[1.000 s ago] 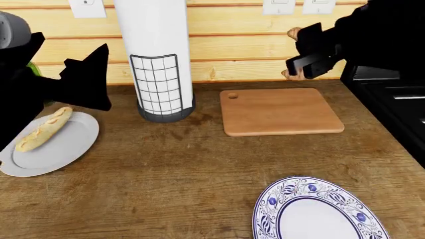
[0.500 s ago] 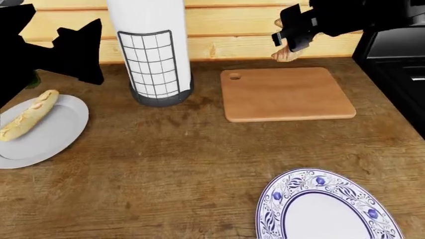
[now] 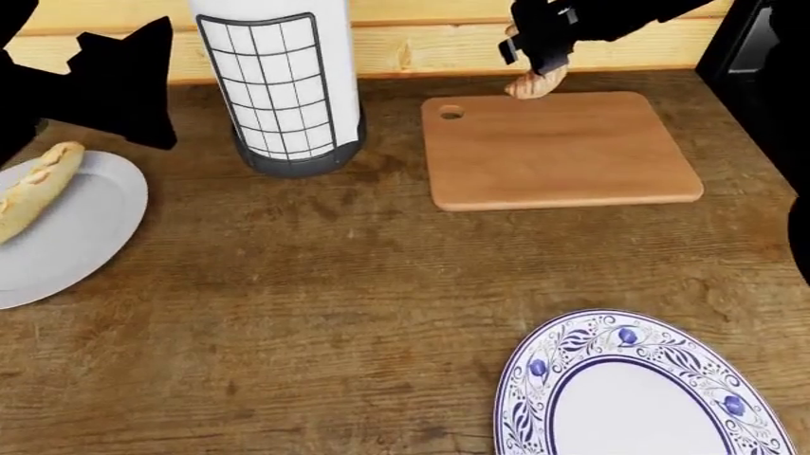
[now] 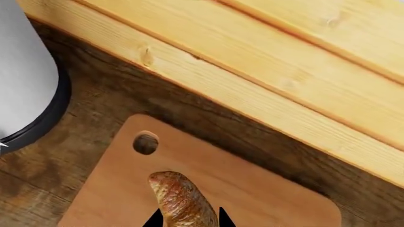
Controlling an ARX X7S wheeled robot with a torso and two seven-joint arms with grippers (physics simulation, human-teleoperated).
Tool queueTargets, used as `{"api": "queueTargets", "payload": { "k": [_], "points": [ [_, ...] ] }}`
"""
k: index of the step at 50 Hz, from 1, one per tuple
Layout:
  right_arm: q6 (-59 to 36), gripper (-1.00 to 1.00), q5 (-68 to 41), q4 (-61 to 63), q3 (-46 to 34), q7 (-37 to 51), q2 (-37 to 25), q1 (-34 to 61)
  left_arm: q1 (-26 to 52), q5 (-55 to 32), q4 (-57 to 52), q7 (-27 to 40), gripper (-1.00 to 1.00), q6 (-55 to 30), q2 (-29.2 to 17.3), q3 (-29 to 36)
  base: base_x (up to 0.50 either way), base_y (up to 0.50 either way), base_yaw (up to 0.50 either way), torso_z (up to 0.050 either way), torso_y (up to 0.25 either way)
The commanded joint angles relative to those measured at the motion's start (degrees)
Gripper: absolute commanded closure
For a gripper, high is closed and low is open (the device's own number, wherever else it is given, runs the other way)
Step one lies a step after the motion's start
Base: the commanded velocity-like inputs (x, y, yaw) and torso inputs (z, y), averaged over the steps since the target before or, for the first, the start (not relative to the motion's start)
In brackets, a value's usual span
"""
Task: From the different types of pastries on the counter, select a croissant and place it on the cutting board. Then retrieve a jar of jam from the cabinet and place it alongside the croissant on the cutting board.
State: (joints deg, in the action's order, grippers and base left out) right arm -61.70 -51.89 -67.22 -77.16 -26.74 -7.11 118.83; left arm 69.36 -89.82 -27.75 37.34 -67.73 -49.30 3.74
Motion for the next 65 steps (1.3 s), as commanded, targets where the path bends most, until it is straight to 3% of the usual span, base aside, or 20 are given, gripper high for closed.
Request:
{"api": "queueTargets", "payload": {
  "k": [1, 8, 21, 31, 56, 57, 65],
  "points": [
    [0.46, 1.0, 16.23, -7.75, 6.75, -9.82, 5.46, -1.18, -0.03, -1.59, -0.11, 0.55, -1.0, 0.33, -1.26, -0.97, 0.0, 0.0, 0.0, 0.0, 0.0],
    [-1.38, 1.0, 28.01, -7.74, 19.08, -11.61, 7.06, -4.43, -0.75, -1.5, -0.18, 0.25, -1.0, 0.77, -1.57, -1.3, 0.0, 0.0, 0.0, 0.0, 0.0],
    [2.38, 1.0, 16.68, -7.72, 16.08, -2.99, 7.1, -8.25, -1.52, -1.19, -0.53, 0.02, -1.0, 1.17, -1.37, -0.86, 0.0, 0.0, 0.0, 0.0, 0.0],
    [3.71, 1.0, 7.72, -7.58, 8.5, 1.67, 7.11, -9.22, -3.18, -0.58, -0.82, -0.8, -1.0, 1.93, -1.83, -1.41, 0.0, 0.0, 0.0, 0.0, 0.0],
    [3.85, 1.0, -3.4, -6.94, -0.19, 6.02, 7.11, -10.75, -5.02, -0.41, -1.01, -1.31, -1.0, 2.98, -2.44, -1.79, 0.0, 0.0, 0.0, 0.0, 0.0],
    [3.79, -1.0, -3.45, -6.98, -0.4, 5.99, 7.11, -10.61, -5.17, -0.43, -1.06, -1.34, -1.0, 3.04, -2.53, -1.89, 0.0, 0.0, 0.0, 0.0, 0.0],
    [2.83, -1.0, -2.47, -7.2, -0.93, 5.29, 7.11, -8.55, -5.92, -0.4, -1.21, -1.49, -1.0, 3.48, -2.9, -2.31, 0.0, 0.0, 0.0, 0.0, 0.0]
  ]
}}
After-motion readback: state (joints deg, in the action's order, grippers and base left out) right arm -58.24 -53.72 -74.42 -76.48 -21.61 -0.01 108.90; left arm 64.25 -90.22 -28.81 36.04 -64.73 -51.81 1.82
